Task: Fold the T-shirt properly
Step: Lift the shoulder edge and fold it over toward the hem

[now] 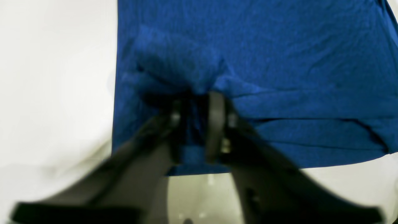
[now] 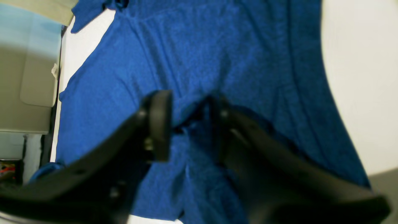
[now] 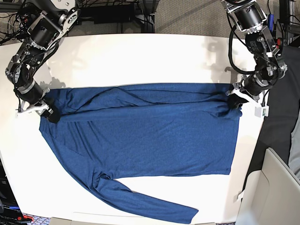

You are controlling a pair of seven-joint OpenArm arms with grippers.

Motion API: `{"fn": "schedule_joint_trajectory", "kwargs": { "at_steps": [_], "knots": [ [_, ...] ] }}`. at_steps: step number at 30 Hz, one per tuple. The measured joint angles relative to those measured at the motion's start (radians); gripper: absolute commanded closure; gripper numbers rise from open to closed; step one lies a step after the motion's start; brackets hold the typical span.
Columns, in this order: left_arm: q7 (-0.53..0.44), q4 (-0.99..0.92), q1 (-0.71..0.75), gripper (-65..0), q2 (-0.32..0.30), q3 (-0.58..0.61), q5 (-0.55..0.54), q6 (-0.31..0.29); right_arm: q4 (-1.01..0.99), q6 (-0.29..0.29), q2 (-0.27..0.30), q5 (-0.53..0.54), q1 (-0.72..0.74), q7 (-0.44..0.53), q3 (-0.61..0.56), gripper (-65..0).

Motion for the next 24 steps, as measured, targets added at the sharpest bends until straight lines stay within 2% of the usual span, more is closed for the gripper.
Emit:
{"fn": "schedule_joint_trajectory", "kwargs": {
  "at_steps": [2,4,8,10,16,24],
  "knots": [
    [-0.001,0.005,0.000,-22.5,0.000,0.000,0.000,0.000,0.002,0.000,0.000,0.000,-0.011,-0.003,0.002,-25.0],
    [0.000,0.025,0.007,-23.8,0.000,0.000,0.001,0.001,0.020,0.001,0.005,-0.002,-0.022,-0.010,0.002,-25.0],
    [-0.001,0.106,0.071,-24.0,0.002,-0.030,-0.008,-0.003,0.139,0.004,0.035,0.060,-0.081,-0.003,0.003,-25.0],
    [0.000,0.121,0.108,-24.0,-0.003,-0.056,-0.003,0.004,0.208,0.004,0.053,0.058,-0.129,-0.004,0.003,-25.0],
    [0.001,0.122,0.147,-24.1,-0.002,-0.084,0.000,0.003,0.368,0.005,0.060,0.059,-0.268,-0.014,0.003,-25.0],
    [-0.015,-0.013,0.126,-24.1,0.008,-0.080,-0.017,-0.002,0.387,0.003,0.060,0.058,-0.345,-0.011,0.002,-25.0]
  ]
}}
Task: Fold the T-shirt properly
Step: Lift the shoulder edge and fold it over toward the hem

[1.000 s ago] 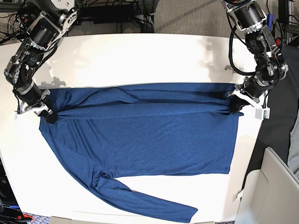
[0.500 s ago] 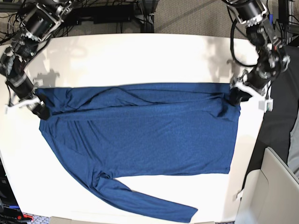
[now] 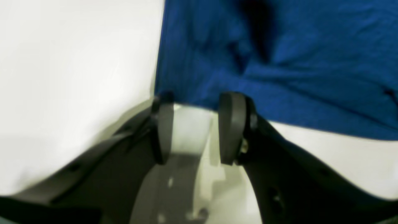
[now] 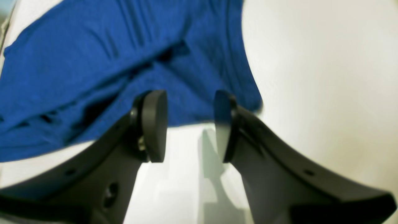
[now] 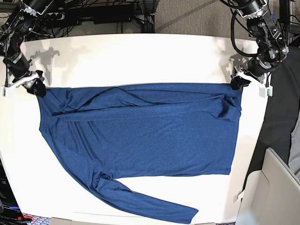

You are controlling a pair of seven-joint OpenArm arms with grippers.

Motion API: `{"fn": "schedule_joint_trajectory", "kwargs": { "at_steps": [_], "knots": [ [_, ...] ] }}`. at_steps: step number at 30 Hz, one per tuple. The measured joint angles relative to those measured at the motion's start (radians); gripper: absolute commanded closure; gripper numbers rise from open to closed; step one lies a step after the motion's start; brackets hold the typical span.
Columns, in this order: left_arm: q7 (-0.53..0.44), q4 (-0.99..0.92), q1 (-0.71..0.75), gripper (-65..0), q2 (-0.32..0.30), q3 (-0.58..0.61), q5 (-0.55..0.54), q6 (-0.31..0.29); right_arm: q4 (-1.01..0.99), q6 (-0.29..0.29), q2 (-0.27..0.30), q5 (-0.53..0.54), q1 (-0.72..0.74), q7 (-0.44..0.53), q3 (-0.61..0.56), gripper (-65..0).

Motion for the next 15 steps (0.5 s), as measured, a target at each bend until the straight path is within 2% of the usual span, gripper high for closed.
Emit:
{"fn": "schedule_joint_trajectory", "kwargs": {
  "at_steps": [11,15],
  "knots": [
    [-0.011,-0.077,-0.060,-23.8,-0.001,-0.003,-0.016,-0.005,0.000,0.002,-0.001,0.013,-0.019,0.001,0.034,-25.0],
    [-0.017,-0.066,-0.056,-23.8,0.029,-0.008,-0.020,-0.006,0.000,0.002,0.000,0.010,-0.018,0.001,0.034,-25.0]
  ]
}}
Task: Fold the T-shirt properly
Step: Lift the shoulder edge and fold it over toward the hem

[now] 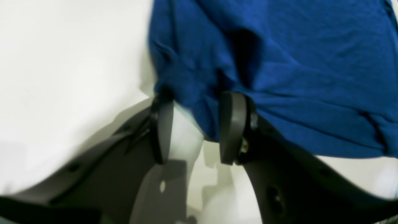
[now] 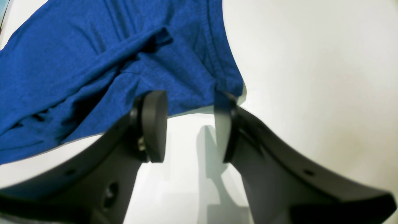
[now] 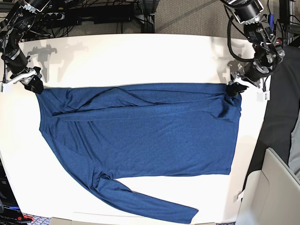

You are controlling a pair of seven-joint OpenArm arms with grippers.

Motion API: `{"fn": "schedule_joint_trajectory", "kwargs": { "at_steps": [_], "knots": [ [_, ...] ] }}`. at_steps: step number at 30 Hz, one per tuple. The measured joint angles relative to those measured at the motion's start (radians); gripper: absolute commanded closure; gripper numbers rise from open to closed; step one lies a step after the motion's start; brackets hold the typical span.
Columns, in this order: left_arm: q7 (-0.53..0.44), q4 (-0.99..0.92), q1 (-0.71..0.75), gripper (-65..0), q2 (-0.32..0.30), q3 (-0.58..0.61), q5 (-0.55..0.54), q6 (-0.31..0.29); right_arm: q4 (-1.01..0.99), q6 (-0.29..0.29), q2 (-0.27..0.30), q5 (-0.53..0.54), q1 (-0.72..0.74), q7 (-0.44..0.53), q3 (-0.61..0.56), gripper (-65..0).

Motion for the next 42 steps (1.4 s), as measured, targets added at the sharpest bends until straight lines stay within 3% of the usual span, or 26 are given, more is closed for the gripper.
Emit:
{"fn": "schedule_joint_trajectory", "kwargs": {
  "at_steps": [8,17,22,25,29,42],
  "knots": [
    [0.045,0.029,-0.014,-22.8,0.019,0.004,0.011,0.003,0.000,0.000,0.000,0.000,0.001,0.000,0.000,-25.0],
    [0.064,0.028,-0.036,-1.0,0.014,0.035,0.037,0.010,0.000,-0.001,0.000,-0.043,0.005,0.000,-0.006,-25.0],
    [0.063,0.036,-0.038,-0.7,0.012,0.060,0.030,0.010,0.000,-0.012,-0.002,-0.103,0.032,0.000,-0.006,-25.0],
    [0.064,0.061,-0.032,-0.7,0.010,0.059,0.037,0.011,-0.004,-0.103,-0.022,-0.156,0.053,0.000,-0.006,-25.1],
    [0.066,0.074,-0.035,-0.7,0.011,0.059,0.032,0.009,-0.008,-0.159,-0.029,-0.204,0.076,0.005,-0.029,-25.1],
    [0.103,0.078,-0.029,-0.7,0.011,0.054,0.032,0.010,-0.172,-0.159,-0.040,-0.241,0.174,0.022,-0.033,-25.0]
  ]
}}
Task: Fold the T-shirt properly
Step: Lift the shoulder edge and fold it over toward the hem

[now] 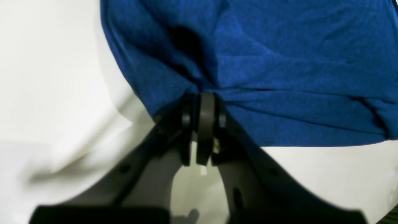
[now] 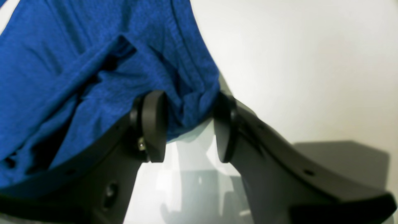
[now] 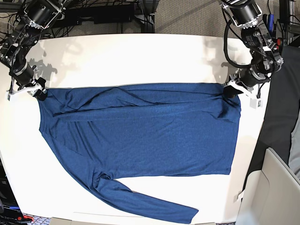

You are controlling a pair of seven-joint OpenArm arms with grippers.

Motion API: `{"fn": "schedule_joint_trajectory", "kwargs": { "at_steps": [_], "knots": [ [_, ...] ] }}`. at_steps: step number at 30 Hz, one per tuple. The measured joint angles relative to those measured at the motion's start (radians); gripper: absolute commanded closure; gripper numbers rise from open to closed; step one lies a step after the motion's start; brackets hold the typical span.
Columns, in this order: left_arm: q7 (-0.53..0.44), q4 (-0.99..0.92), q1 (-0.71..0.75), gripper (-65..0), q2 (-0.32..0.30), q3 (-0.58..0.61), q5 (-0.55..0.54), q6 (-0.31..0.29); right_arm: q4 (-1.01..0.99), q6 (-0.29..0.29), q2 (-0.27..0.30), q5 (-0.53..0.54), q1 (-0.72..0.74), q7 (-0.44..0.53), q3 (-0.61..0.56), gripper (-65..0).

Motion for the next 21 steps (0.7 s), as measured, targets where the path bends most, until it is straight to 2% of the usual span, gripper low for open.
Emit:
{"fn": "schedule_joint_trajectory", "kwargs": {
  "at_steps": [2,5,6,13,17,21],
  "knots": [
    [0.001,0.000,0.008,-0.7,0.000,0.000,0.001,0.000,0.000,0.000,-0.008,-0.038,0.019,0.000,0.000,-21.7],
    [0.000,0.000,0.010,-0.6,0.000,0.000,0.005,0.000,0.005,-0.004,-0.023,-0.045,0.024,-0.028,-0.001,-3.0],
    [0.000,0.000,0.009,-0.6,0.000,0.001,0.003,0.000,0.005,-0.003,-0.025,-0.043,0.024,-0.032,-0.001,0.0],
    [0.033,0.105,0.064,-0.6,-0.010,0.003,-0.003,-0.003,0.096,0.002,-0.023,-0.047,-0.049,-0.059,0.005,-0.9],
    [0.038,0.112,0.098,-0.6,-0.031,0.005,0.000,-0.003,0.168,0.001,-0.019,-0.006,-0.102,-0.056,0.009,-0.9],
    [0.034,0.114,0.134,-0.6,-0.044,0.003,-0.005,-0.006,0.188,0.008,-0.006,0.062,-0.158,-0.053,0.061,-0.9]
  ]
}}
